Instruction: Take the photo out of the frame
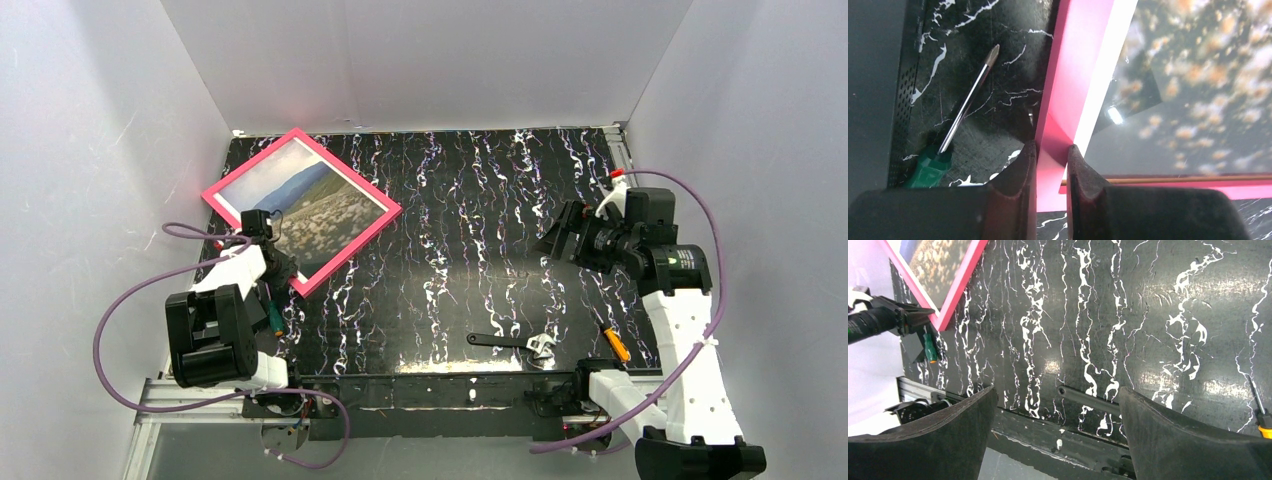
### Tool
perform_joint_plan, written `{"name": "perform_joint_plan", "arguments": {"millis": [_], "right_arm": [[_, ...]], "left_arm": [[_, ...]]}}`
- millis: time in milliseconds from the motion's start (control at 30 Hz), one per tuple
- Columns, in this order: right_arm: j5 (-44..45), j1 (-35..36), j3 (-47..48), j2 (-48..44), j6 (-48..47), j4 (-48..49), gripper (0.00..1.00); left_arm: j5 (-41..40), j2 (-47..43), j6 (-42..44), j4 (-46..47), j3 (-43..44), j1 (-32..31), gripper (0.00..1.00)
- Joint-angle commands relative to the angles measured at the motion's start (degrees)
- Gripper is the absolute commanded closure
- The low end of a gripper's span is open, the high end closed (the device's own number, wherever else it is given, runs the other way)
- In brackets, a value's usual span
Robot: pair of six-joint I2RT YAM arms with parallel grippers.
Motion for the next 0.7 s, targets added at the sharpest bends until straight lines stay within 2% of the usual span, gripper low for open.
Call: {"name": "perform_joint_plan", "arguments": {"millis": [0,133,200,300,400,567,667], "right_arm": [[2.62,4.87,-3.35,-0.74,0.58,5.02,0.02],[10.27,14.61,-7.31,-1.36,1.82,9.43,0.03],[13.91,19.56,-8.38,-0.61,2.98,11.2,0.07],[18.19,27.24,-8.97,1.36,3.41,13.96,0.09],[26.65,36.75,-7.65,4.4,2.24,15.47,0.09],[37.98,51.8,-4.01,11.02,-5.25,20.73,0.07],[42.52,61.62,-2.53,15.55,-14.44,27.0,0.03]], "left_arm": [[-1.61,-1.71,1.9,-10.41,1.41,0.52,1.0],[-1.52,-4.21,6.05,-19.82,5.77,0.51,1.0],[-0.99,-5.65,8.84,-24.37,8.15,0.47,1.0],[-0.04,-9.28,12.14,-29.35,10.02,0.51,1.0],[1.24,-12.79,14.37,-34.42,11.65,0.35,1.0],[3.85,-17.55,15.08,-42.21,14.13,-0.69,1.0],[4.07,-20.12,14.64,-46.04,14.93,-0.87,1.0]]}}
